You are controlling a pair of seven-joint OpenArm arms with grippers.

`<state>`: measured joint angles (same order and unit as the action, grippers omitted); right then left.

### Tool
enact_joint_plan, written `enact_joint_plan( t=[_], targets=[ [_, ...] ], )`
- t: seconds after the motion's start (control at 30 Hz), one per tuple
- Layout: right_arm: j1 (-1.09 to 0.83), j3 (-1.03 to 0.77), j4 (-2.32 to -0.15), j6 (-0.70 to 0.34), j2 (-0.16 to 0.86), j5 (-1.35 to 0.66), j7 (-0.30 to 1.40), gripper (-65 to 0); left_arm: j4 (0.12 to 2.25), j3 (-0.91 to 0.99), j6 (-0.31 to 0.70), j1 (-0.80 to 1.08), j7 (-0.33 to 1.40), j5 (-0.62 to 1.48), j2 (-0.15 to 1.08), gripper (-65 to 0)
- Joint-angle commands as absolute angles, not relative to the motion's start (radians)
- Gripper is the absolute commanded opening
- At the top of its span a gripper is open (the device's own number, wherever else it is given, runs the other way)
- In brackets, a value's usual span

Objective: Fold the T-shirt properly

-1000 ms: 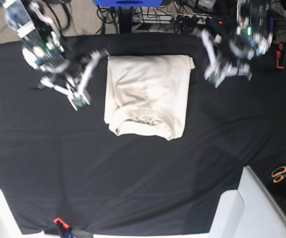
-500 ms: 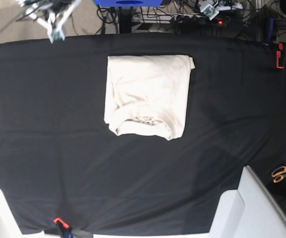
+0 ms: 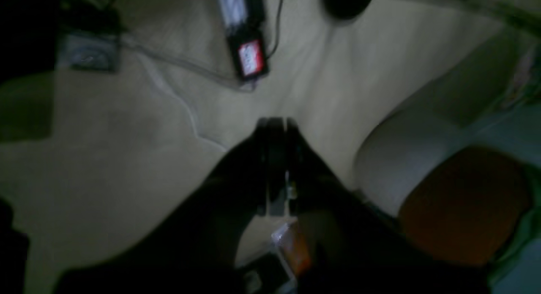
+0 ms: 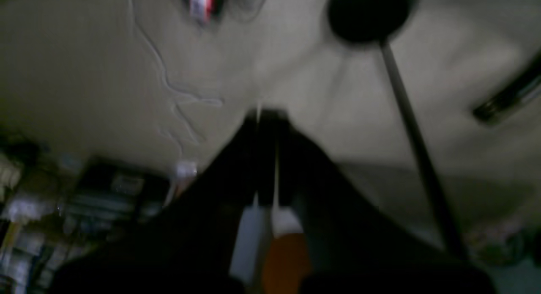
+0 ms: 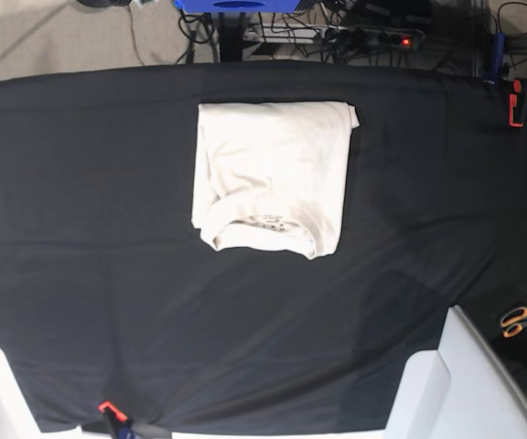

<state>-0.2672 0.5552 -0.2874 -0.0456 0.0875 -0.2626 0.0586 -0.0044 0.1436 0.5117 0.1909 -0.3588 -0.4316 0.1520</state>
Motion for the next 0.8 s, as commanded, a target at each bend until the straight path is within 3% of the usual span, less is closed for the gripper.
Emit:
enact_joint_plan(
  t=[0.0, 0.1, 0.23, 0.4, 0.77],
  targets=[
    [-0.239, 0.526, -0.200, -0.051, 0.088, -0.260, -0.005, -64.8, 0.000, 0.145, 0.475, 0.177, -0.387, -0.438, 0.157, -65.0],
    [-0.168, 0.381, -0.033, -0.074, 0.071, -0.260, -0.203, -64.8, 0.036, 0.148, 0.309, 0.153, -0.372, -0.449, 0.145, -65.0],
    [-0.156, 0.163, -0.067, -0.071, 0.074, -0.259, -0.229, -64.4, 0.065, 0.145, 0.163, 0.107, -0.269, -0.452, 0.120, -65.0],
    [-0.156, 0.007, -0.079, -0.070, 0.070, -0.254, -0.231, -64.4, 0.067, 0.153, 0.145, 0.105, -0.266, -0.447, 0.122, -65.0],
    [-0.156, 0.010, -0.079, -0.070, 0.076, -0.254, -0.234, -64.4, 0.101, 0.154, 0.140, 0.077, -0.268, -0.447, 0.120, -65.0]
  ],
)
